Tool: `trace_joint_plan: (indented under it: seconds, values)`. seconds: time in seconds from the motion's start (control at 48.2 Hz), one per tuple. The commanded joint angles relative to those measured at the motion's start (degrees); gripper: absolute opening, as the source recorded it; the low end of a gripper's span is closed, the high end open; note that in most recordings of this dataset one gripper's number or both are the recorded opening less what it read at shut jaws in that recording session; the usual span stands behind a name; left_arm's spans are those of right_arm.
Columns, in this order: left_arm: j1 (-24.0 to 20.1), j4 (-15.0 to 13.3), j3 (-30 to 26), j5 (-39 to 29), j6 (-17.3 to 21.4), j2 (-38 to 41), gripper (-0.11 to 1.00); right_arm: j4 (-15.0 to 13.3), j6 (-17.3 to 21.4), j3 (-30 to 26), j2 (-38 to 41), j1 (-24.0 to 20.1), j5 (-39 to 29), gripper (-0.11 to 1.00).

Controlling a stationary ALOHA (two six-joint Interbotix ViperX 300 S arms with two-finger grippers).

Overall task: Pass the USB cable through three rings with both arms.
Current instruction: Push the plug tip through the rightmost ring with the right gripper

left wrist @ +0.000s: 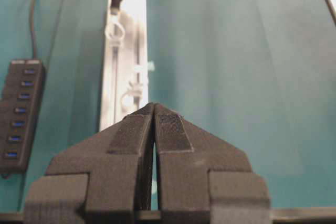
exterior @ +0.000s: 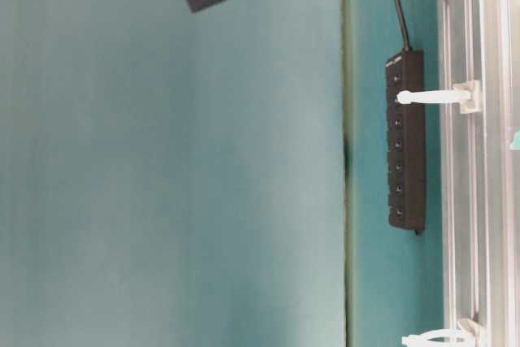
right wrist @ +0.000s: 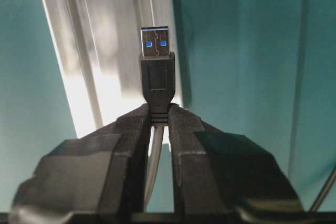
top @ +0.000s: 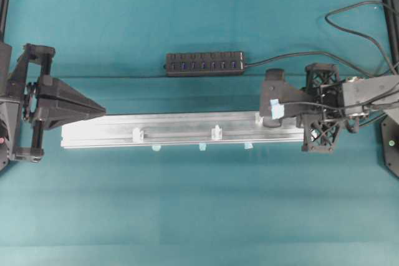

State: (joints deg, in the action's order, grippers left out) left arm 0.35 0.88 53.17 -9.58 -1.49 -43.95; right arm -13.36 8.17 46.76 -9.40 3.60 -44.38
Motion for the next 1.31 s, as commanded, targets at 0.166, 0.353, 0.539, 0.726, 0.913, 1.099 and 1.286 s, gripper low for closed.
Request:
trace_joint_plan:
  seconds: [0.166,0.353,0.539,0.726,0.913,1.099,1.286]
  values:
    - [-0.35,0.18,-1.67,0.44,-0.09,0.00,0.02,-0.26,-2.55,-2.99,2.02,0.18,1.85,-0.06]
    - [-0.35,0.18,-1.67,0.44,-0.09,0.00,0.02,-0.26,-2.72,-3.60,2.90,0.18,4.22,-0.06]
    - [-0.35,0.18,-1.67,0.44,-0.09,-0.09,0.02,-0.35,-2.72,-3.96,3.43,0.18,5.01,-0.06]
    - [-0.44,0.18,-1.67,0.44,-0.09,-0.09,0.02,-0.35,-2.64,-3.96,3.43,0.18,7.47,-0.06]
    - [-0.44,0.18,-1.67,0.44,-0.09,0.00,0.02,-0.26,-2.29,-3.96,3.43,0.18,9.23,-0.06]
    - [-0.44,0.18,-1.67,0.44,-0.09,-0.09,0.02,-0.26,-2.20,-3.78,3.25,0.18,9.40,-0.06]
    - [-1.05,0.18,-1.85,0.53,-0.09,0.44,0.02,-0.26,-2.20,-3.60,3.16,0.18,10.20,-0.06]
